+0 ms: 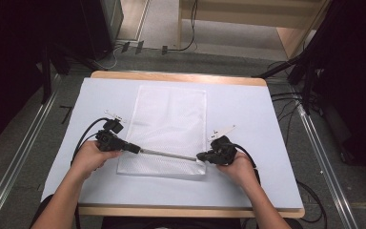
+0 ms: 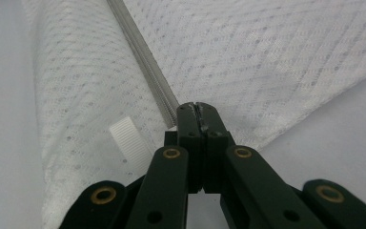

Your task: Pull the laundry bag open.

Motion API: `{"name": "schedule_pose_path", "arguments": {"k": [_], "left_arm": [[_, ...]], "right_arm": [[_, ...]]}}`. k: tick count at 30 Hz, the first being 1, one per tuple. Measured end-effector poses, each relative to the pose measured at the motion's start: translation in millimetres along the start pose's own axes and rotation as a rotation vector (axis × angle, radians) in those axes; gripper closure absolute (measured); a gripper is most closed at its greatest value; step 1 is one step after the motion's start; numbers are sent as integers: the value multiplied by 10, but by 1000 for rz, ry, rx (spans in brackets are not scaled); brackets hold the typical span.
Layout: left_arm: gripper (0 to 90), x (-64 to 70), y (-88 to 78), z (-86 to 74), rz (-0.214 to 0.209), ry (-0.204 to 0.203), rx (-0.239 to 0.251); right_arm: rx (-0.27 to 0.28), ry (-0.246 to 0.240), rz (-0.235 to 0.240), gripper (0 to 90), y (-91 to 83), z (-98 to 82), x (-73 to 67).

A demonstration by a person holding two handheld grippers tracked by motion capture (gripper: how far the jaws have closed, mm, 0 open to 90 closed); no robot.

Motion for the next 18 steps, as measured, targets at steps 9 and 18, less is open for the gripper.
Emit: {"name": "schedule_pose_path", "arguments": {"k": [9,18], "left_arm": [[879,-47,-86,-55,6,-10,1],[879,-136,-197,-134,11,-36,12]], "right_arm": [[-1,0,7,900,2,3,7],[-6,-2,15,900,6,12,15]]}}
Point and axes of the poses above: each handheld gripper's, and its own axes: y roughly forward along the jaws, z roughly out of its top, x roughly to its right, the point moved 2 cm from there along y, roughly forward along the jaws, and after that the axes turned 7 degrees about -z, right-handed, at the moved point
